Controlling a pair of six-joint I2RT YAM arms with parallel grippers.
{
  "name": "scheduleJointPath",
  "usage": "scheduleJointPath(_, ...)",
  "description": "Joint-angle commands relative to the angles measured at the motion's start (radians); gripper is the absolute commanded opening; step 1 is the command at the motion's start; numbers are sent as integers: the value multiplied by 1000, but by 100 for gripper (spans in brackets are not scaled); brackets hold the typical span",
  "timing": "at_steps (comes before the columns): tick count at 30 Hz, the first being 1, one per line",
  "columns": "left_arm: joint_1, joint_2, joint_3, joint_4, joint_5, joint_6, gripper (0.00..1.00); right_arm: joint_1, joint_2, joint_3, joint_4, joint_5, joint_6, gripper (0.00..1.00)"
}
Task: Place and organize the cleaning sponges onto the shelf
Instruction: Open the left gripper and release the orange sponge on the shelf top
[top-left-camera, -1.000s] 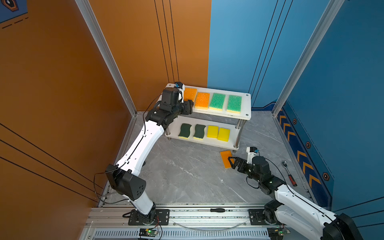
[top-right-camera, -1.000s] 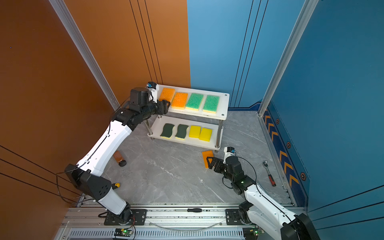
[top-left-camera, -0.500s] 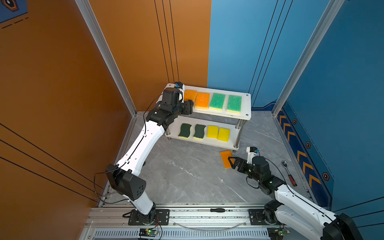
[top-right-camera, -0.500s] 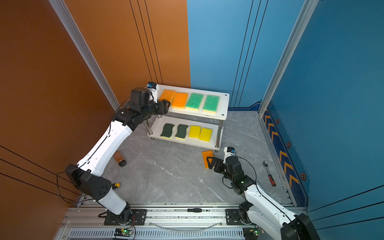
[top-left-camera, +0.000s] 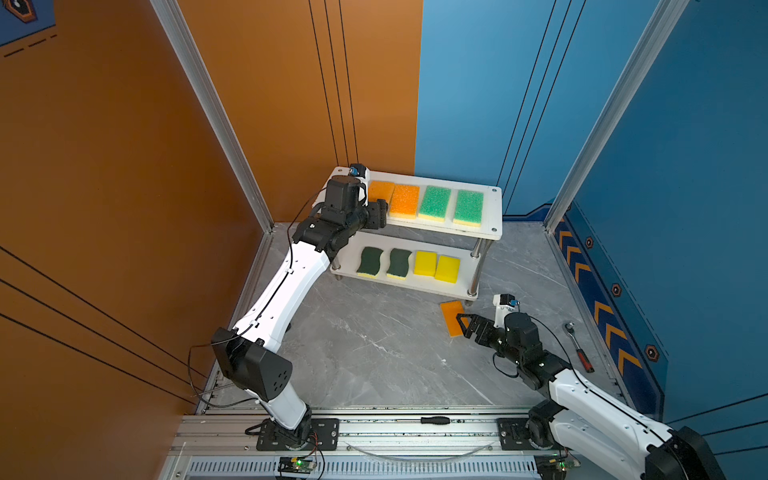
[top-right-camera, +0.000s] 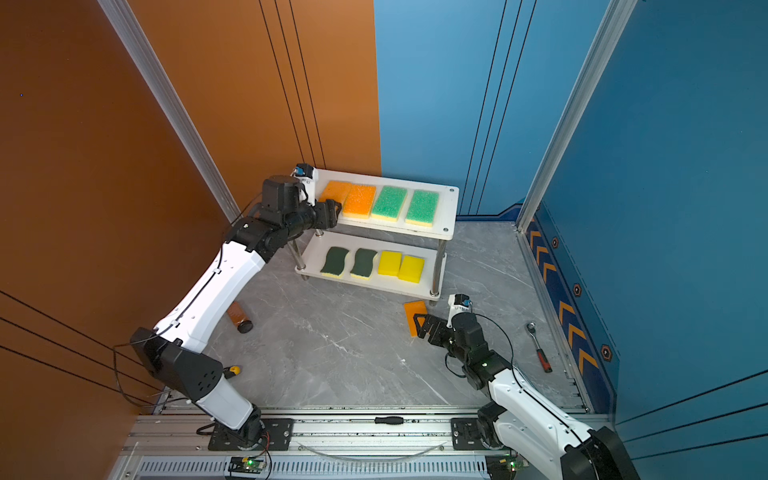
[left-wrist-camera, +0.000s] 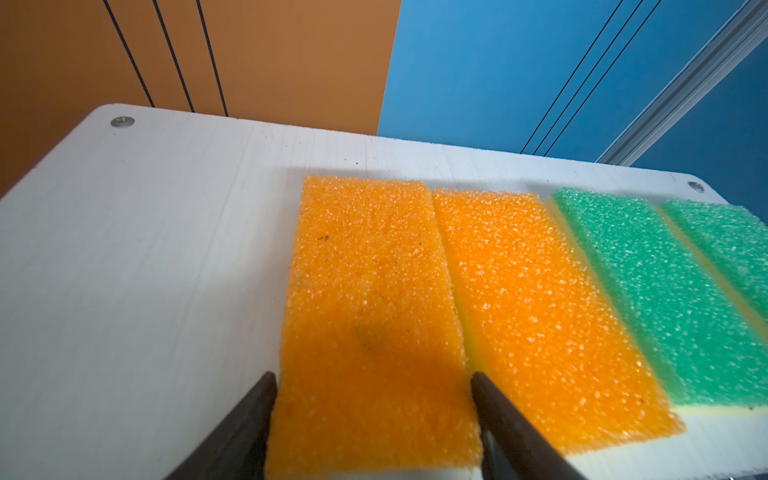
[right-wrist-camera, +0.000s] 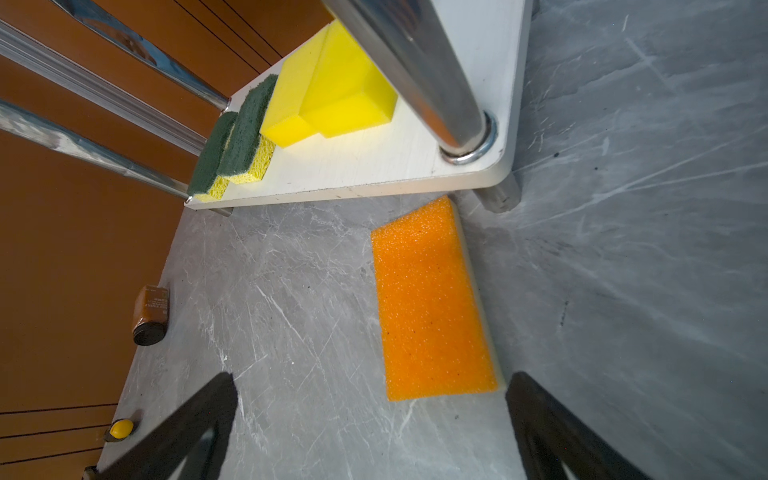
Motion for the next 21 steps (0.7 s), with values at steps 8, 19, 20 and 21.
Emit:
scheduleJointPath(8, -9, -27, -21, 3, -5, -13, 75, -7, -16, -19, -22, 23, 11, 100)
scheduleJointPath(19, -8, -44, -35, 12, 0, -18, 78, -8, -24, -21, -24, 22, 11, 100)
scheduleJointPath(20, -8, -46, -35, 14, -1, -18, 79, -8, -25, -21, -24, 22, 12, 100)
scheduleJointPath(21, -8, -47, -35, 15, -2, -18, 79, -8, -25, -22, -24, 23, 11, 100)
